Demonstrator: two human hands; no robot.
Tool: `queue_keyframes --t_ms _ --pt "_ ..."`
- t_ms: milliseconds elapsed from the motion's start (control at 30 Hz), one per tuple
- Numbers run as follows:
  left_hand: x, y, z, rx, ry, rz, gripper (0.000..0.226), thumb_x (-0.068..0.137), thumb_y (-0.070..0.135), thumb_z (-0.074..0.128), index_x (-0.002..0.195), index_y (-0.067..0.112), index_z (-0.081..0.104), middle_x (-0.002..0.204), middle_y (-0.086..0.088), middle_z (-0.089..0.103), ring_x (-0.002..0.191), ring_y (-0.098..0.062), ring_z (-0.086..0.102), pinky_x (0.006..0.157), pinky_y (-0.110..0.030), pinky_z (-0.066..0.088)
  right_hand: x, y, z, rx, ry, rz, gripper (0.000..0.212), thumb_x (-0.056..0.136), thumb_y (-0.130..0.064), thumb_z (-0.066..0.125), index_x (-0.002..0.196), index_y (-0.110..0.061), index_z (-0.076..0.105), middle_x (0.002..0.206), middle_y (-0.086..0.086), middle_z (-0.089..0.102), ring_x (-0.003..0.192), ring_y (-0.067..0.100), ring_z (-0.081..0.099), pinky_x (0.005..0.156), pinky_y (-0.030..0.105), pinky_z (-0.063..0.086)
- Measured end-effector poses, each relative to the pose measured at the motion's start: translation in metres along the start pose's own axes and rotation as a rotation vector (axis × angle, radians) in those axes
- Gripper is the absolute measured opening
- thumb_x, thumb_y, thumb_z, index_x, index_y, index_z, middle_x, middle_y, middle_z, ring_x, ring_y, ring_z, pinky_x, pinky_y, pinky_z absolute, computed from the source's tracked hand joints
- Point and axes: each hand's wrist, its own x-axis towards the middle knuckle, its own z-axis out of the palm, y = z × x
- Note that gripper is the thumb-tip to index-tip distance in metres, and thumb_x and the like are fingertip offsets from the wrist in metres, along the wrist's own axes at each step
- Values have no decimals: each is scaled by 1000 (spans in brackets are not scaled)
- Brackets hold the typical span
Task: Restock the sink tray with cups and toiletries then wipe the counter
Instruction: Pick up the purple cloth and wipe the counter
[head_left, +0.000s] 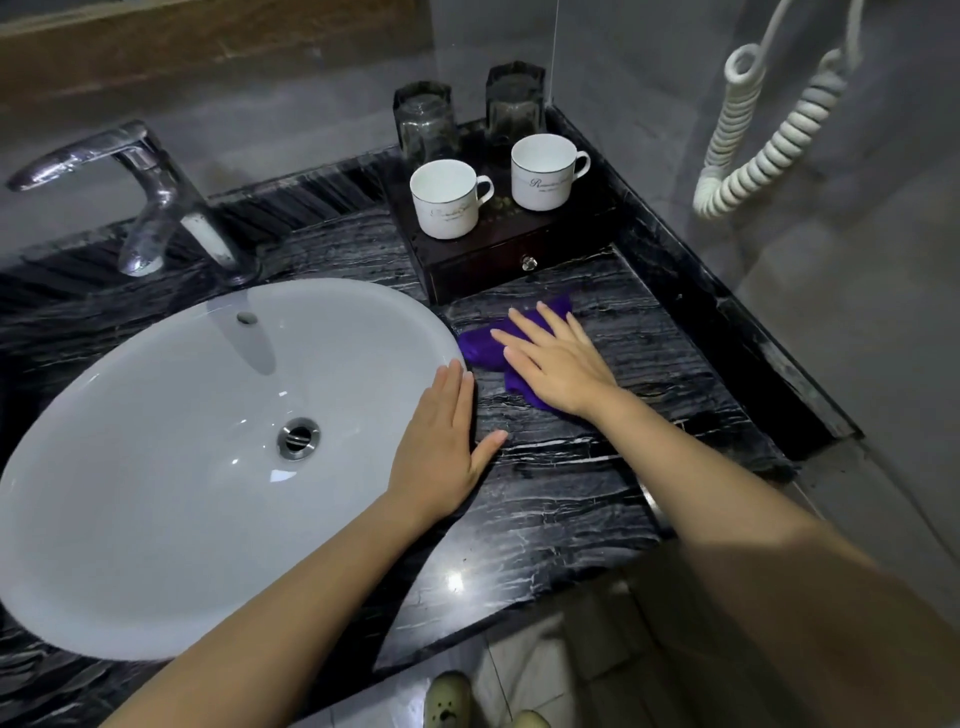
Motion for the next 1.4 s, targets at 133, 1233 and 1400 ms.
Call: queue_keyframes --t_ms 133,1233,1400 --pt "-17 -1 -8 -25 -65 12 88 80 65 4 147 8 -1 157 -11 -8 140 -16 -18 118 -27 -8 -25 -20 7 17 4 -39 47 99 -48 17 145 -42 28 159 -17 15 149 17 1 120 40 -4" --pt "-91 -7 -23 138 -93 31 89 86 68 9 145 3 23 155 -15 21 144 -29 19 117 -37 16 -149 60 -4 -44 83 224 48 99 -39 34 146 -36 30 158 -10 21 148 19 11 120 41 6" --pt "-91 -6 -23 151 -98 27 89 86 68 10 145 2 23 154 -16 21 144 -29 20 117 -37 16 -131 80 -14 -38 131 267 47 99 -37 35 146 -31 34 158 -6 25 147 21 15 120 42 11"
